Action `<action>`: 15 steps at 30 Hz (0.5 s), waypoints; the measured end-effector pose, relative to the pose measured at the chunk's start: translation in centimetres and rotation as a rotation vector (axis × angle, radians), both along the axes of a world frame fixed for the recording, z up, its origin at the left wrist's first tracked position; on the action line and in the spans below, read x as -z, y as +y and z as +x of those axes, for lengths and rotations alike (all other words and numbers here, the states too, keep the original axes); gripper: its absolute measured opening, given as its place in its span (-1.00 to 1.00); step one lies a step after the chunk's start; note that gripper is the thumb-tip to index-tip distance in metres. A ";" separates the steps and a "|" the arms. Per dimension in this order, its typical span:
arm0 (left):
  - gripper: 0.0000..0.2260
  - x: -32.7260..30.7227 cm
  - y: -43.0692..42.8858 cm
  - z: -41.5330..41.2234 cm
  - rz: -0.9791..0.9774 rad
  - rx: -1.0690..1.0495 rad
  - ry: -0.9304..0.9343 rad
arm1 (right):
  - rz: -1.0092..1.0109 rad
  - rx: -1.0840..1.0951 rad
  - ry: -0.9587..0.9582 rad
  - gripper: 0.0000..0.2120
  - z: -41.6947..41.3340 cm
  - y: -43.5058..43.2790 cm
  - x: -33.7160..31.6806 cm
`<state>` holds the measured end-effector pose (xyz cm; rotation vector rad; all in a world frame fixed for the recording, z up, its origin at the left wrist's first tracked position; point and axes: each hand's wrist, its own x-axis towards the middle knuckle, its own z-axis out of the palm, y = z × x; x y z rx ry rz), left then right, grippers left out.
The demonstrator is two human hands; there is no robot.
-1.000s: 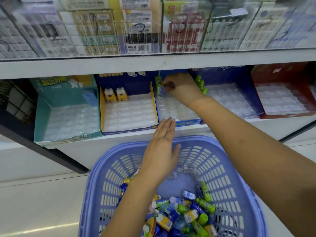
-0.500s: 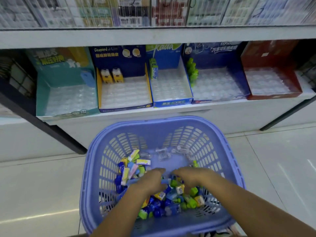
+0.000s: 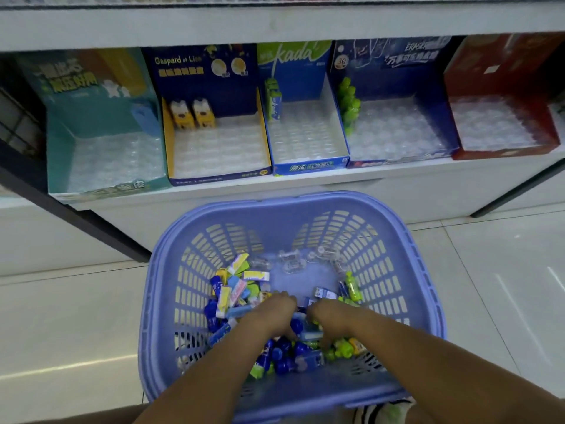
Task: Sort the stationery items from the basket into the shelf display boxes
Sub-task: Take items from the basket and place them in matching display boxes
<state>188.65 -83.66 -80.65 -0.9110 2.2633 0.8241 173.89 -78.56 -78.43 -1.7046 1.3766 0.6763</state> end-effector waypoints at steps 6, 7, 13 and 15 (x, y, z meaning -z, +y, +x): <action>-0.43 0.4 0.8 0.0 0.009 0.017 -0.027 | -0.022 -0.063 -0.004 -0.47 -0.2 -0.1 -0.3; -0.43 0.4 0.9 0.0 -0.002 0.020 -0.023 | -0.017 -0.040 -0.010 -0.47 -0.4 -0.2 -0.3; -0.50 0.7 1.0 0.1 -0.023 -0.023 -0.025 | 0.042 0.146 -0.067 -0.55 -1.7 -0.4 -1.6; -0.52 0.8 0.8 0.2 -0.009 -0.039 -0.022 | 0.024 0.247 -0.117 -0.66 -2.4 -0.6 -2.5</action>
